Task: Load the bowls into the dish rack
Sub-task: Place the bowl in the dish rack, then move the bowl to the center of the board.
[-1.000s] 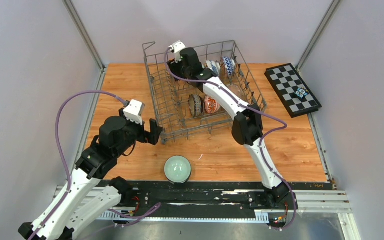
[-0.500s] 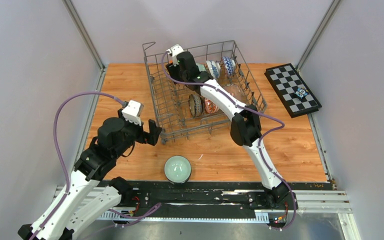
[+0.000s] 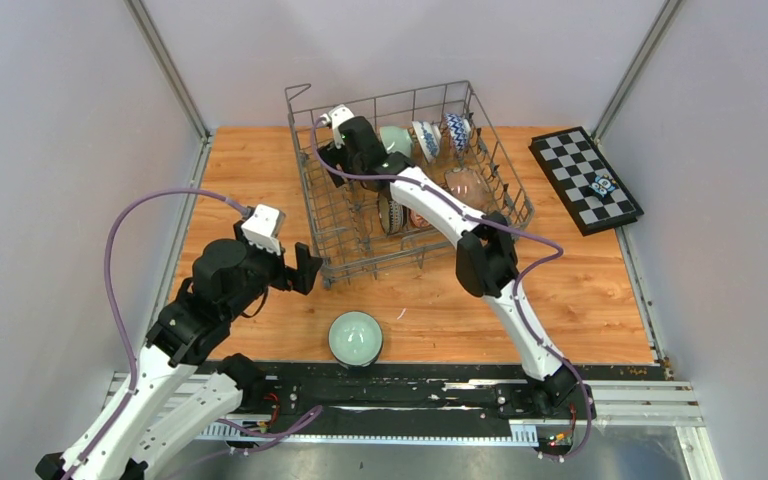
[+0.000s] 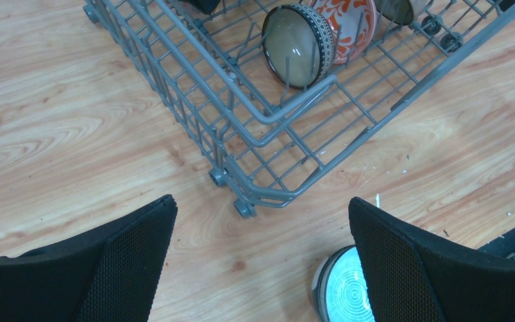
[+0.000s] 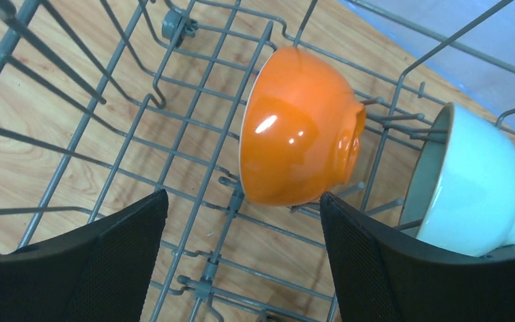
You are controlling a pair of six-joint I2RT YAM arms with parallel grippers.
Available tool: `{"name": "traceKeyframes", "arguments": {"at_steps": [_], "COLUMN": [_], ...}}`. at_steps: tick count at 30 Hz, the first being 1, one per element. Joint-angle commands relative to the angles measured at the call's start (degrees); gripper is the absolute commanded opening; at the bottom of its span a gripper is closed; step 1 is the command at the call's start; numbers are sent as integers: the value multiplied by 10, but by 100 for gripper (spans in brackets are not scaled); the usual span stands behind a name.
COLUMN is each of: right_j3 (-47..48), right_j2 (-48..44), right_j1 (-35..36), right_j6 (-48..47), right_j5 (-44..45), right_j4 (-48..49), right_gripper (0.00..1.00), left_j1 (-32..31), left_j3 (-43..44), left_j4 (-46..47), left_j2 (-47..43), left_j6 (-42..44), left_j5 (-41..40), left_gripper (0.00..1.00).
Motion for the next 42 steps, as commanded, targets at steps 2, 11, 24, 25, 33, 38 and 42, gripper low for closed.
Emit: {"name": "traceKeyframes", "arguments": {"at_steps": [2,11,24,25,33,38,42], "right_j3": [-34,-269,-671,-691,-766,-786,-795], "right_j2": [-55,-265,-695,-723,-856,-879,-874], "right_j1": [6,17,67,69,73,83,127], "right_j6": [44,93,178,186,205,191,179], "right_j5": [2,-7,19,19,5,-64,-70], "right_j4": [-13,37,-5,-16,-103,-123,-132], "right_gripper": [85,82,78,77,71,63,58], "left_j1": [2,2,1,-1,-86,-180,-255], "left_j3": [-5,-7,-21,-25,-114,-162,-181], "left_j4": [0,2,-80,-89,-73,-68,-65], "left_j2": [-9,-16,-28,-27,-19,-10,10], "left_j6": [-3,-6,-162,-178,-288,-366,-422], "left_j5": [4,4,88,90,43,-31,-93], "left_gripper": [100,100,100,100,93,87,81]}}
